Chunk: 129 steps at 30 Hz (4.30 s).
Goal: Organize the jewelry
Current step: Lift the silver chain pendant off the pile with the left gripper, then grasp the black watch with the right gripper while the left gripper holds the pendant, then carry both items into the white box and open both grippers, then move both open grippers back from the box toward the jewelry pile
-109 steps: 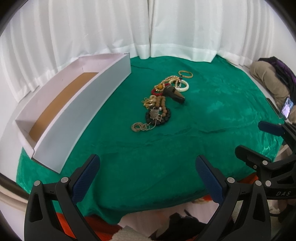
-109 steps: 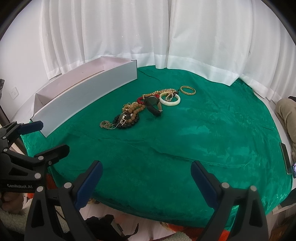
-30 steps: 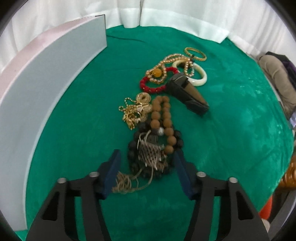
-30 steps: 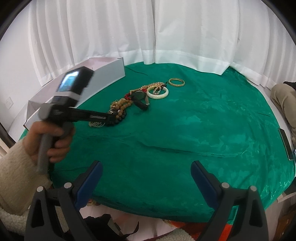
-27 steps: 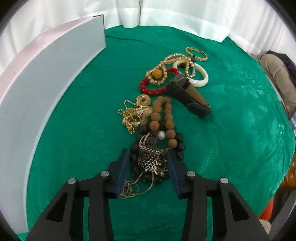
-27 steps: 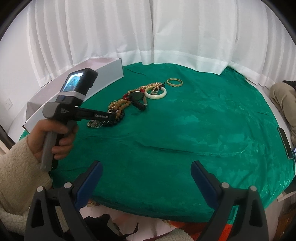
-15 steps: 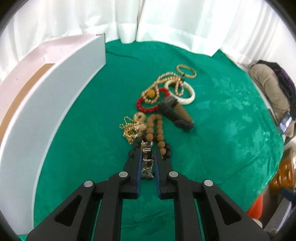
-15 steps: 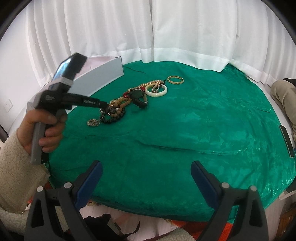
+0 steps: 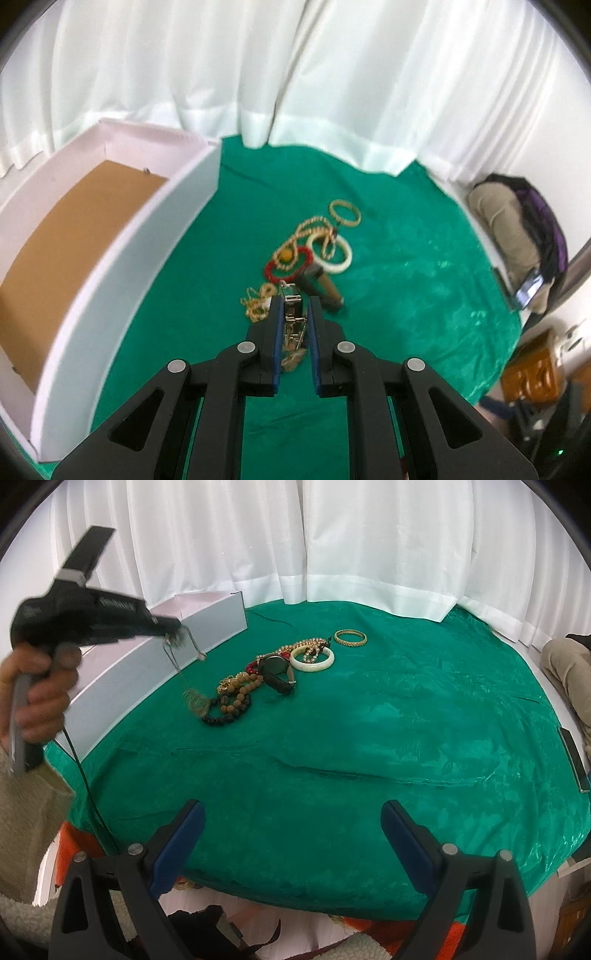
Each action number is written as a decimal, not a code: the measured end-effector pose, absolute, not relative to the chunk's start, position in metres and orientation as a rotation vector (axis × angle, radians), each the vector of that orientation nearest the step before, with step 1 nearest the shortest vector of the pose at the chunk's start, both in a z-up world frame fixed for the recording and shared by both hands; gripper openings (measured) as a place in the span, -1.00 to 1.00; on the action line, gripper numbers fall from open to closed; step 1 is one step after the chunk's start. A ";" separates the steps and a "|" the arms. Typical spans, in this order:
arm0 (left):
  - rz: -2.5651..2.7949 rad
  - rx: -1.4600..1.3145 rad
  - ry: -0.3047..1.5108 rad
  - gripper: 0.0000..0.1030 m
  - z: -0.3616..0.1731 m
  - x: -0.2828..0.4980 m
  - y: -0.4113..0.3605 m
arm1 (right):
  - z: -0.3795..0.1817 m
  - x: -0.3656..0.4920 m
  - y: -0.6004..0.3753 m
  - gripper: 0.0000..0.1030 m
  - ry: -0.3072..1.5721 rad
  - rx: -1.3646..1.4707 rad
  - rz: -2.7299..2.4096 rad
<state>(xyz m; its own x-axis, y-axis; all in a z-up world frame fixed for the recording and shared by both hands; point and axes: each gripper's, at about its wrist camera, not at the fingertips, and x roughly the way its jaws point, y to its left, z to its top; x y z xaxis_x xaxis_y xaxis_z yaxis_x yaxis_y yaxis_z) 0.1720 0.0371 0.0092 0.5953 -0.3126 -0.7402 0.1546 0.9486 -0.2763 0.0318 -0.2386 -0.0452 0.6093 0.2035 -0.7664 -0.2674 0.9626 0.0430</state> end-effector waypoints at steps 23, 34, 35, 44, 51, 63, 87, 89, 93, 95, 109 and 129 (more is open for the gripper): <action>-0.162 -0.243 0.874 -0.79 0.033 0.149 0.103 | -0.088 0.248 -0.149 0.26 1.025 -0.249 0.507; -0.180 -0.267 0.865 -0.79 0.047 0.146 0.121 | -0.068 0.253 -0.151 -0.60 1.021 -0.340 0.517; -0.179 -0.268 0.861 -0.79 0.048 0.146 0.123 | -0.065 0.251 -0.153 -0.60 1.024 -0.338 0.523; -0.162 -0.288 0.852 -0.79 0.058 0.141 0.141 | -0.036 0.240 -0.167 -0.60 1.020 -0.270 0.534; -0.133 -0.304 0.827 -0.79 0.076 0.140 0.161 | 0.014 0.236 -0.152 -0.60 0.943 -0.265 0.567; -0.004 -0.310 0.779 -0.79 0.105 0.147 0.213 | 0.094 0.238 -0.061 -0.60 0.806 -0.247 0.727; 0.343 -0.355 0.993 -0.63 -0.035 0.156 0.319 | -0.022 0.284 0.147 -0.53 0.910 -0.208 0.860; 0.366 -0.349 0.978 0.14 -0.033 0.151 0.318 | -0.020 0.286 0.144 0.11 0.903 -0.194 0.838; 0.395 -0.299 0.892 0.52 -0.016 0.136 0.305 | -0.008 0.280 0.130 0.33 0.851 -0.213 0.790; 0.396 -0.269 0.865 0.65 -0.008 0.132 0.295 | 0.000 0.274 0.117 0.56 0.814 -0.223 0.758; 0.191 -0.219 0.727 0.94 0.028 0.099 0.169 | 0.014 0.205 -0.013 0.58 0.770 -0.305 0.607; -0.021 -0.218 0.900 0.97 -0.039 0.087 0.038 | -0.071 0.106 -0.197 0.58 0.940 -0.186 0.330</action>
<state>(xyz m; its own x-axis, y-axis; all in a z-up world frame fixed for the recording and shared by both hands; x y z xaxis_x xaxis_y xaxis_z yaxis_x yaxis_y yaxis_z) 0.0869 0.0379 -0.0385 0.6229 -0.1099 -0.7746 -0.0729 0.9776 -0.1973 0.1062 -0.1972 -0.0708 0.5449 0.1962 -0.8152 -0.3563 0.9343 -0.0133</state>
